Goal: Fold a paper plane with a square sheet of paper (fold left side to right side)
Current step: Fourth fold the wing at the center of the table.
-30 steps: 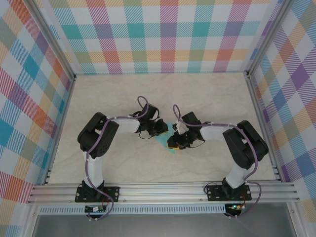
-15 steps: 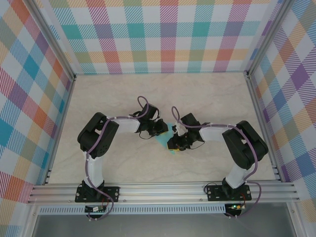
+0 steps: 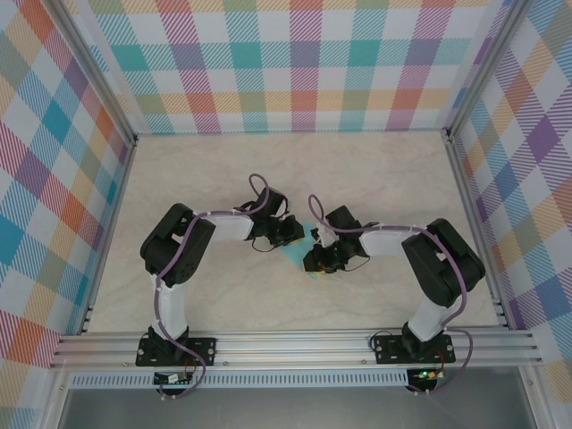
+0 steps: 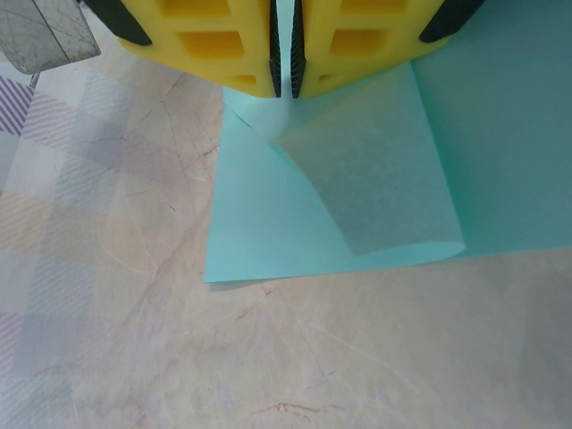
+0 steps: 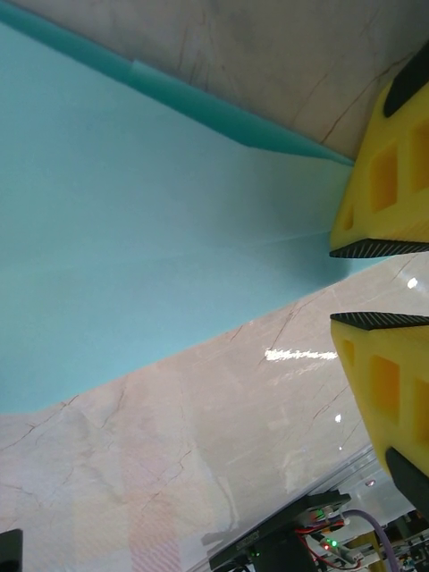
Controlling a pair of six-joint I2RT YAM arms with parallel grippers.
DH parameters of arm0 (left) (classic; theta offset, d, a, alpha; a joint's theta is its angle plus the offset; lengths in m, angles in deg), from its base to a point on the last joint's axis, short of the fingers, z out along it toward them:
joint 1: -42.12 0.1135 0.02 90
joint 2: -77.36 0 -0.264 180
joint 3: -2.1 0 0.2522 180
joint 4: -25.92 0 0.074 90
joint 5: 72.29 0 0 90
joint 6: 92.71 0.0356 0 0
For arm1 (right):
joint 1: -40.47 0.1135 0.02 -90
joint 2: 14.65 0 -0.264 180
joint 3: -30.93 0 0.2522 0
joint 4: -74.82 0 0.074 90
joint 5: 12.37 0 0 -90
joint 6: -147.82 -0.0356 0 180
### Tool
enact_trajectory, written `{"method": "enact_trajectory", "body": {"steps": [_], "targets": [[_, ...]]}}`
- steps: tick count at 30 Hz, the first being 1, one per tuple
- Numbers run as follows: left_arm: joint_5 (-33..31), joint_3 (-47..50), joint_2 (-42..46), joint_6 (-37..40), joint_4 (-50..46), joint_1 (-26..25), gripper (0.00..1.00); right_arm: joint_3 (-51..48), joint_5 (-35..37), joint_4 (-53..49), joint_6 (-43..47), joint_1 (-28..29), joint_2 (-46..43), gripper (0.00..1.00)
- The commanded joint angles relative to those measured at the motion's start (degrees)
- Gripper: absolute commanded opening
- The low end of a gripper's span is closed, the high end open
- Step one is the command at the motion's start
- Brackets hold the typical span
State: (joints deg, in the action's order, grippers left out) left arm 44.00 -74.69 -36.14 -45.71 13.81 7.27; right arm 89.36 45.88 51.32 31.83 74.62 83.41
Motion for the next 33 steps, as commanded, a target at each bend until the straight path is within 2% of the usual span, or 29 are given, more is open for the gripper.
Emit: {"method": "enact_trajectory", "body": {"steps": [1, 9, 18, 33], "targets": [[-2.55, 1.85, -0.96, 1.22, -5.73, -0.83, 0.15, -1.67, 1.11, -5.76, 1.42, 0.84, 0.52, 0.25], [-2.59, 1.94, -1.06, 1.17, -5.59, -0.83, 0.15, -4.89, -0.86, -5.39, 0.91, 1.25, -2.02, 0.24], [-2.6, 1.94, -1.2, 1.09, -5.43, -0.82, 0.15, -9.1, -5.78, 1.07, -2.62, 1.32, -3.01, 0.24], [-2.6, 2.12, -0.9, 1.1, -5.44, -0.83, 0.15, -10.89, -7.75, 4.09, -4.97, 1.36, -6.82, 0.24]]}}
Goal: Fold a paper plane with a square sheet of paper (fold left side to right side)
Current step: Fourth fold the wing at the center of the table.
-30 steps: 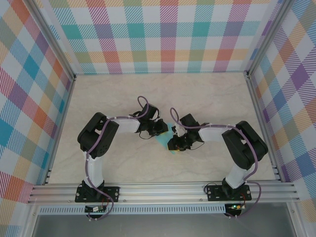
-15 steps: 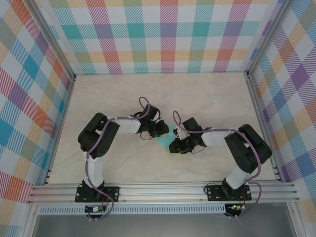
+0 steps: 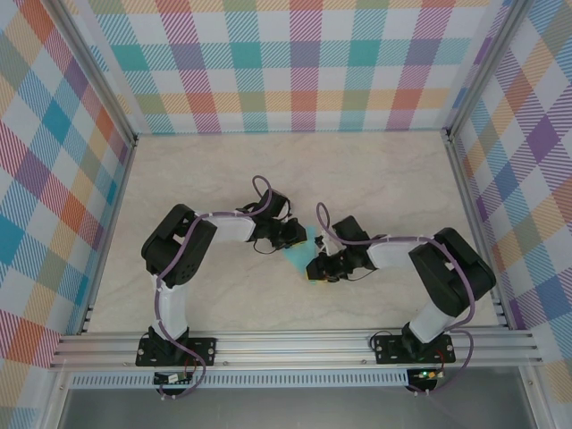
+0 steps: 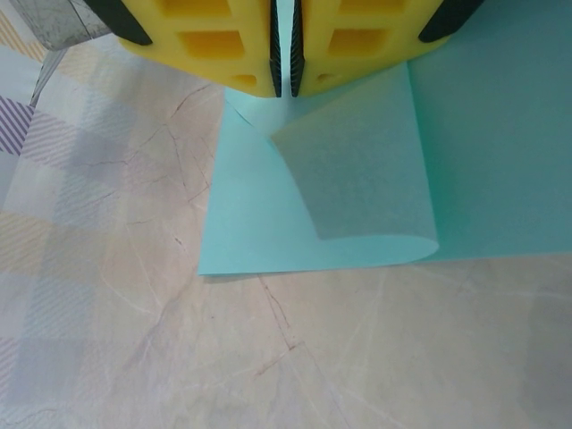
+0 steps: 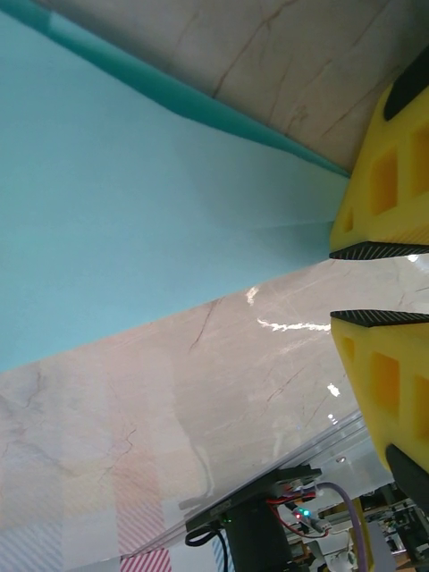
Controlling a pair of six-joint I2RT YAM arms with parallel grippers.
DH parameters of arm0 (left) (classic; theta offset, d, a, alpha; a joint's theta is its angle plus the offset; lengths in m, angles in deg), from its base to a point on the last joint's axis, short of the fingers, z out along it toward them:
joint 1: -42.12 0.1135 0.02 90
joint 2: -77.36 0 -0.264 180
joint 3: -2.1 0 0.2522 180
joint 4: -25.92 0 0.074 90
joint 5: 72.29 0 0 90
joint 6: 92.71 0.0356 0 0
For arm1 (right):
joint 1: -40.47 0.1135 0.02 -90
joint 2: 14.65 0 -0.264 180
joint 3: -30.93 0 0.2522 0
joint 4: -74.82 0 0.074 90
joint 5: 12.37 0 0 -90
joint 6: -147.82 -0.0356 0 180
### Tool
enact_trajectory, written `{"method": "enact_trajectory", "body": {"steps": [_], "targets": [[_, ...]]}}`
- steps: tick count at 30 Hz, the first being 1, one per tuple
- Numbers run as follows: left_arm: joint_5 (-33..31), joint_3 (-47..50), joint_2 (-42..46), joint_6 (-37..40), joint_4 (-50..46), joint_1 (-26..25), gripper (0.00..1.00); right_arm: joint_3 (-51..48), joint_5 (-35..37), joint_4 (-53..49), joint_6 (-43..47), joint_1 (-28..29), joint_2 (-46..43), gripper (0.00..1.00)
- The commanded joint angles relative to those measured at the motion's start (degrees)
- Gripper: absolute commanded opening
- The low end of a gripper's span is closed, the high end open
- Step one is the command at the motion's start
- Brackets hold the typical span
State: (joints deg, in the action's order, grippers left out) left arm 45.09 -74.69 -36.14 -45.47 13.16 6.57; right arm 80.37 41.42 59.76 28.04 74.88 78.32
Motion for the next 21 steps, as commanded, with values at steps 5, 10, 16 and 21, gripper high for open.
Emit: {"method": "enact_trajectory", "body": {"steps": [5, 10, 16, 21], "targets": [[-3.56, 2.12, -1.03, 0.84, -4.66, -0.13, 0.15, -1.76, -3.08, -4.92, -1.51, 1.09, -4.0, 0.25], [-3.53, 2.1, -0.85, 0.9, -4.65, -0.13, 0.15, -1.59, -2.98, -4.14, -1.94, 1.1, -4.37, 0.25], [-3.56, 2.2, -0.85, 0.82, -4.68, -0.13, 0.15, -0.95, -1.87, -1.45, -4.0, 1.12, -6.77, 0.26], [-3.47, 2.11, -0.75, 0.82, -4.61, -0.13, 0.15, 0.74, 0.21, -1.85, -5.27, 1.09, -6.79, 0.26]]}}
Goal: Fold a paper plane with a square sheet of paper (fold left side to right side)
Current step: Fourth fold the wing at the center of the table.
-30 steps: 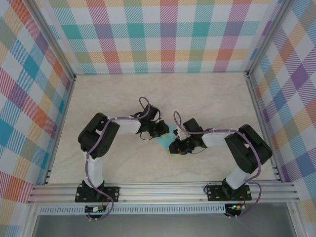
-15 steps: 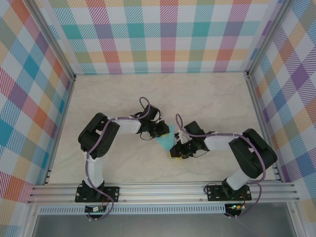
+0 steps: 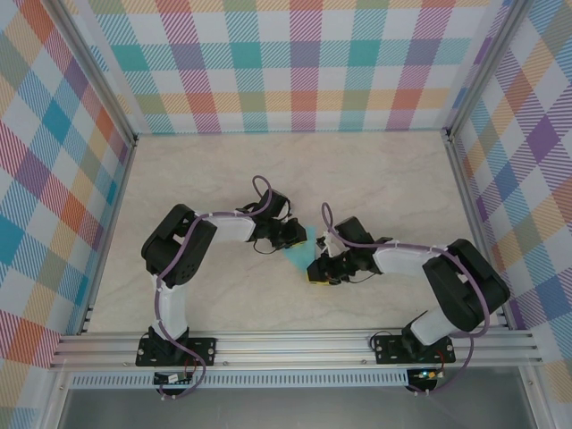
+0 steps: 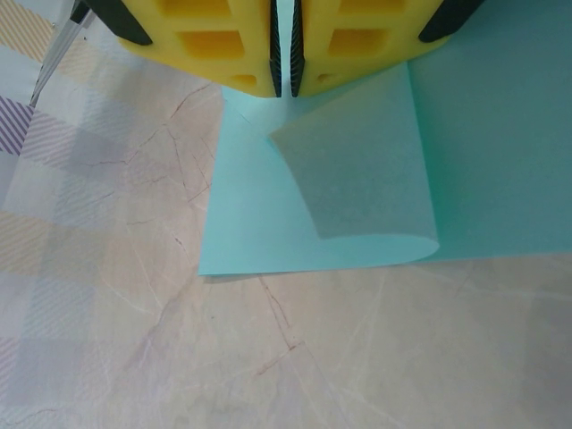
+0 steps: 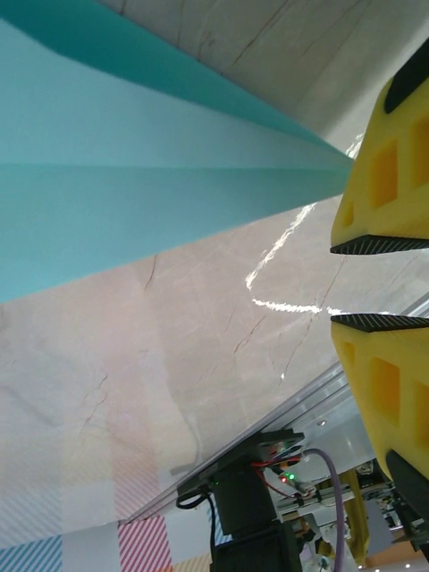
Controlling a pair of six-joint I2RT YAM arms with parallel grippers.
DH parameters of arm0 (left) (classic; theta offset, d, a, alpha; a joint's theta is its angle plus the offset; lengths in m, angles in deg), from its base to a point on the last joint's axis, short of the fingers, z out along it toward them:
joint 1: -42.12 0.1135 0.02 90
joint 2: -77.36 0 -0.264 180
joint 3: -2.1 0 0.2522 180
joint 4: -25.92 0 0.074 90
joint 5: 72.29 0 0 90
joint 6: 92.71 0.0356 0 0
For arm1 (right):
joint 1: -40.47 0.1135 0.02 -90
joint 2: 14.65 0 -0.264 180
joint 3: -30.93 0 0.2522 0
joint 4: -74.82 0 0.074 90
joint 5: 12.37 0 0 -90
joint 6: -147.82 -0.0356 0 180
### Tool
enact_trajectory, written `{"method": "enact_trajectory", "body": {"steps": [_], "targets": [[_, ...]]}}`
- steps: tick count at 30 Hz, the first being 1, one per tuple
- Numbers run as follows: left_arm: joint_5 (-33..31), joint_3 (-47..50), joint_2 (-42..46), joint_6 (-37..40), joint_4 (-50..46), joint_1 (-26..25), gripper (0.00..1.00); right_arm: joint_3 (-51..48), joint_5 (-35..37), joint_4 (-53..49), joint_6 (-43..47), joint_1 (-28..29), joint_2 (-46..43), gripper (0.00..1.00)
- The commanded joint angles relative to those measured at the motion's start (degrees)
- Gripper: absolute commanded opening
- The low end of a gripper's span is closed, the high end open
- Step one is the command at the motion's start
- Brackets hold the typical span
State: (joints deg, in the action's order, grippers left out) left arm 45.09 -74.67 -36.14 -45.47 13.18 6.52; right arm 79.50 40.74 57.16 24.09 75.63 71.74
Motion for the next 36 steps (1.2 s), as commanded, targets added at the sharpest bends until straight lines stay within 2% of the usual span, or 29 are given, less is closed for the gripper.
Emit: {"method": "enact_trajectory", "body": {"steps": [1, 10, 17, 20, 25, 31, 36], "targets": [[-3.47, 2.09, -0.85, 0.77, -4.55, -0.07, 0.14, 1.89, 0.94, 0.57, -1.33, 0.37, 0.51, 0.26], [-3.44, 1.99, -0.75, 0.93, -4.76, -0.09, 0.15, 1.17, -0.78, 1.55, -1.81, 0.35, 6.28, 0.24], [-4.04, 2.01, -0.74, 0.93, -5.09, -0.09, 0.14, 0.53, 0.76, -1.99, -1.05, 0.44, 8.62, 0.23], [-4.09, 1.92, -0.77, 0.96, -5.06, -0.09, 0.14, -0.64, -0.46, -3.3, 0.02, 0.46, 7.39, 0.23], [-3.82, 1.74, -0.77, 0.85, -5.09, -0.09, 0.14, 0.2, -0.36, -5.38, 0.28, 0.35, -0.03, 0.22], [-3.73, 1.81, -0.75, 0.82, -4.88, -0.04, 0.14, 4.62, 3.51, -5.41, -2.63, -0.35, -3.95, 0.08], [-3.47, 1.98, -0.72, 0.58, -4.31, -0.09, 0.14, 6.8, 8.98, -3.57, -4.99, -0.39, 0.17, 0.02]]}}
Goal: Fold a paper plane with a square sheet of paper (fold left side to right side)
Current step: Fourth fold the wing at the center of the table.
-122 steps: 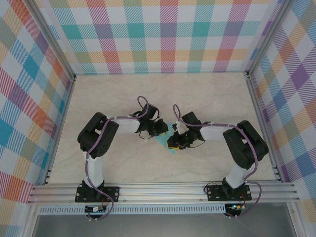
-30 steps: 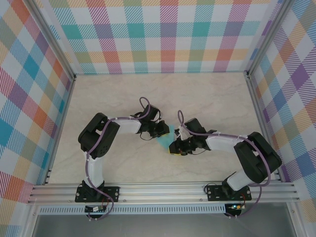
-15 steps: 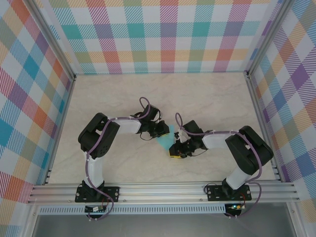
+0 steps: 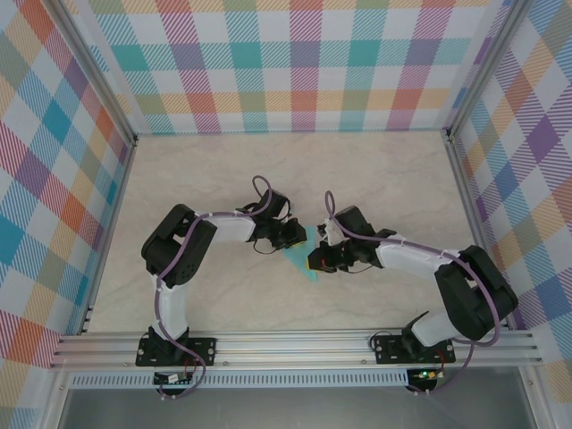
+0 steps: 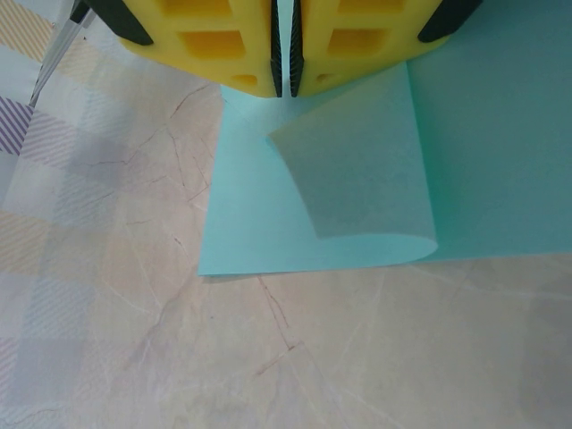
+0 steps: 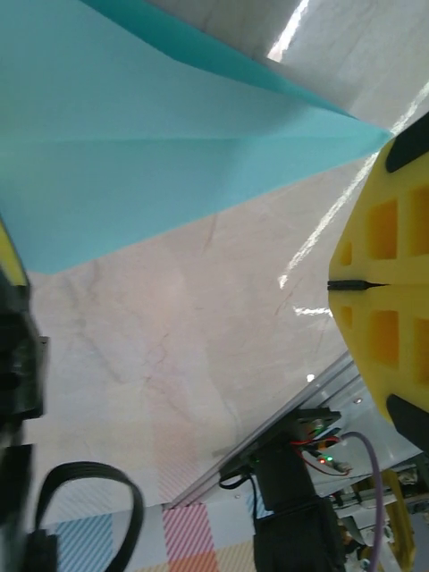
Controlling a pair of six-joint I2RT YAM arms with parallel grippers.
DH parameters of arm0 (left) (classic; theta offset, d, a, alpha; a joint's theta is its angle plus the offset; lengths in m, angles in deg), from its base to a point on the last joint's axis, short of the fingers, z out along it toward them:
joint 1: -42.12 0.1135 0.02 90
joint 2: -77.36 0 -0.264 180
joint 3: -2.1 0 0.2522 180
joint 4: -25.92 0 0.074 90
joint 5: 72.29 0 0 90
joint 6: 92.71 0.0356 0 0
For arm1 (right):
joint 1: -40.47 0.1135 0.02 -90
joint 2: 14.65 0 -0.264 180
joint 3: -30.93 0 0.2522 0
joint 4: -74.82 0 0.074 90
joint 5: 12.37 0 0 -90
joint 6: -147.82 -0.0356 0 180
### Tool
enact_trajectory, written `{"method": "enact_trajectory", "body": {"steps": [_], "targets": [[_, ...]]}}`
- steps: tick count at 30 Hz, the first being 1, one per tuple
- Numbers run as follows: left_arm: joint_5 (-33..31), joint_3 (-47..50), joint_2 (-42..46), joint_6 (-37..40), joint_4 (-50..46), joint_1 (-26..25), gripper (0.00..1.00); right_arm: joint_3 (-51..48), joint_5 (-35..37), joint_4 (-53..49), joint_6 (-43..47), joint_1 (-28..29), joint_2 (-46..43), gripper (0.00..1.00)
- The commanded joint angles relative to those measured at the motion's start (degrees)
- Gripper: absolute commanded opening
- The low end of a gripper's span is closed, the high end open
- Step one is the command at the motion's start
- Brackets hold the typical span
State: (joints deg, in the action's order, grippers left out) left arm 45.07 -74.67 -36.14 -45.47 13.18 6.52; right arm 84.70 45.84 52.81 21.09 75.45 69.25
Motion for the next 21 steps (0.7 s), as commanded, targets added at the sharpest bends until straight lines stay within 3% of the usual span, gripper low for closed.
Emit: {"method": "enact_trajectory", "body": {"steps": [1, 9, 21], "targets": [[-3.43, 2.0, -0.71, 0.57, -4.29, -0.09, 0.14, 1.75, 4.75, 1.48, -2.57, -0.25, 3.8, 0.01], [-3.63, 2.01, -0.5, 0.74, -4.15, -0.07, 0.14, 2.27, 8.02, 1.78, -4.08, -0.11, 12.6, 0.01], [-3.33, -1.39, -2.74, 5.82, -2.84, 5.4, 0.14, -3.73, 11.32, -6.23, -0.96, 0.35, 12.7, 0.0]]}}
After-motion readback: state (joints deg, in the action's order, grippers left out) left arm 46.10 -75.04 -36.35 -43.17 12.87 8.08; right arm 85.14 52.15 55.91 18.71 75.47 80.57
